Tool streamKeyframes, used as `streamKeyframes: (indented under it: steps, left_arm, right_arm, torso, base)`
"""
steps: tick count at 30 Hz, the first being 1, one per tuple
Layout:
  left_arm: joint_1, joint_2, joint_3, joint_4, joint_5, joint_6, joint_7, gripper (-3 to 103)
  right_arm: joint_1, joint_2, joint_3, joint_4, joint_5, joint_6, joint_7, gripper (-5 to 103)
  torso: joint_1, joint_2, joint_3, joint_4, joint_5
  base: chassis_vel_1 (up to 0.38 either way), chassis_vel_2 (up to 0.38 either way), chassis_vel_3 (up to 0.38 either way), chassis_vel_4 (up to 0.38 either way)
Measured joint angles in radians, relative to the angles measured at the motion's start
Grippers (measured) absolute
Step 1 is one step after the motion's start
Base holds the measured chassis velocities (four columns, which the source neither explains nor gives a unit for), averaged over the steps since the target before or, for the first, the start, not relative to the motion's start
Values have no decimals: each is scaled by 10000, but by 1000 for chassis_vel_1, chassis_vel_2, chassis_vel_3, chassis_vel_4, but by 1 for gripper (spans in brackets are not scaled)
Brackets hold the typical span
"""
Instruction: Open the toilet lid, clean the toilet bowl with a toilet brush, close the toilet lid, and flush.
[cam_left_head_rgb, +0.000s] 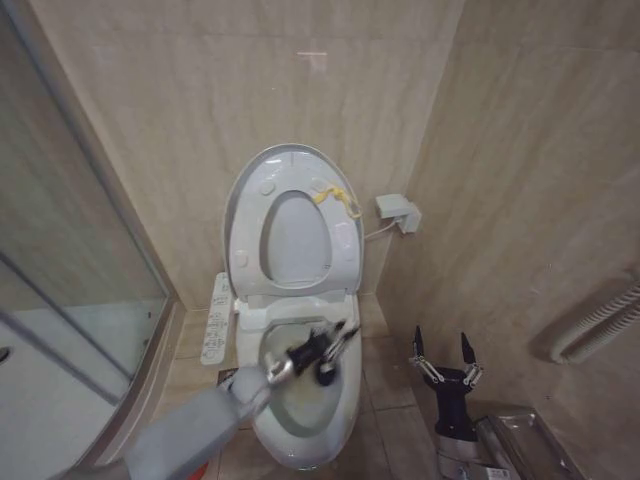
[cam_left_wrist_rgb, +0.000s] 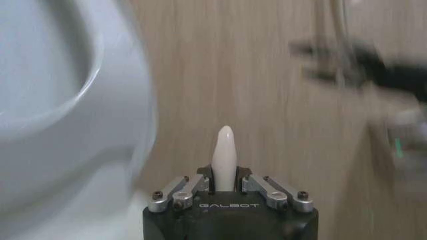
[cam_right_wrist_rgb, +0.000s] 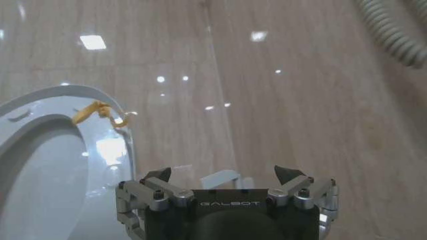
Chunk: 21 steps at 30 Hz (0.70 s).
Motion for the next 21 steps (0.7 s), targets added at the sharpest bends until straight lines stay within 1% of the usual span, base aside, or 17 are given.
streamKeyframes:
  steps: [1, 2, 4, 5, 6, 7, 8, 9, 10, 12, 13, 14, 15, 17, 18, 20, 21]
  left_arm:
    - [0, 0, 0, 0, 0, 0, 0, 22]
    - [131, 145, -198, -30, -74, -20, -1, 22]
    - [134, 517, -313, -769, -529, 347, -408, 22]
    - [96, 621, -308, -1043, -632, 488, -589, 22]
    - [-183, 995, -231, -2061, -1006, 886, -1229, 22]
    - [-183, 995, -231, -2061, -1006, 886, -1229, 22]
    - [-343, 1202, -163, -2550, -1182, 1073, -1581, 22]
    - [-530, 1610, -43, -3416, -1498, 1426, -2138, 22]
    - [-615, 1871, -4, -3977, -1738, 1682, -2437, 22]
    - [-660, 2294, -18, -4782, -2089, 2059, -2845, 22]
    - [-660, 2294, -18, -4782, -2089, 2059, -2845, 22]
    - [-573, 2745, -142, -5501, -2344, 2370, -3149, 22]
    - [-426, 3113, -329, -5985, -2448, 2562, -3300, 22]
    - [-10, 3718, -846, -6625, -2482, 2763, -3397, 22]
    - [-10, 3718, -846, -6625, -2482, 2763, -3397, 22]
    - [662, 4190, -1486, -7127, -2256, 2965, -3619, 22]
    - [880, 4271, -1654, -7235, -2127, 3007, -3728, 22]
  right_arm:
    - [0, 0, 0, 0, 0, 0, 0, 100]
    - [8, -53, -15, 21, 30, -26, 0, 100]
    - [62, -117, -10, -7, 63, -51, -1, 100]
    - [95, -133, -8, -37, 63, -52, 0, 100]
    - [153, -175, -9, -108, 61, -42, -2, 100]
    - [153, -175, -9, -108, 61, -42, -2, 100]
    - [177, -194, -21, -135, 60, -35, -4, 100]
    - [216, -239, -33, -179, 60, -28, -2, 100]
    - [249, -271, -40, -213, 60, -26, -1, 100]
    - [302, -326, -47, -283, 60, -17, 0, 100]
    - [302, -326, -47, -283, 60, -17, 0, 100]
    - [339, -377, -50, -303, 88, -13, 3, 100]
    - [367, -420, -51, -288, 173, -19, 19, 100]
    - [434, -511, -56, -268, 274, -45, 52, 100]
    - [434, -511, -56, -268, 274, -45, 52, 100]
    - [556, -600, -61, -351, 279, -45, 63, 100]
    - [581, -606, -63, -364, 276, -45, 72, 100]
  torso:
    - [0, 0, 0, 0, 0]
    - [-2, 1, -3, 3, 4]
    - [-3, 0, -2, 8, 2]
    - [-2, 0, 0, 9, 0]
    - [-1, 2, -3, -5, 4]
    - [-1, 2, -3, -5, 4]
    - [-5, 3, -6, -18, 6]
    - [-3, 2, -4, -16, 6]
    - [0, 1, -2, -17, 5]
    - [-2, 3, -3, -14, 5]
    - [-2, 3, -3, -14, 5]
    - [-1, 1, -2, -10, 6]
    - [-2, 2, -3, -7, 3]
    - [-2, 3, -4, -7, 4]
    - [-2, 3, -4, -7, 4]
    - [-3, 2, -4, -1, 3]
    - [-3, 2, -4, 1, 6]
  base:
    - [-64, -7, 9, 6]
    - [0, 0, 0, 0]
    - [26, 16, 22, 15]
    - [51, 33, -2, 29]
    - [0, 0, 0, 0]
    - [0, 0, 0, 0]
    - [0, 0, 0, 0]
    - [0, 0, 0, 0]
    - [0, 0, 0, 0]
    - [0, 0, 0, 0]
    - [0, 0, 0, 0]
    - [0, 0, 0, 0]
    - [0, 0, 0, 0]
    - [0, 0, 0, 0]
    - [0, 0, 0, 0]
    - [0, 0, 0, 0]
    - [0, 0, 0, 0]
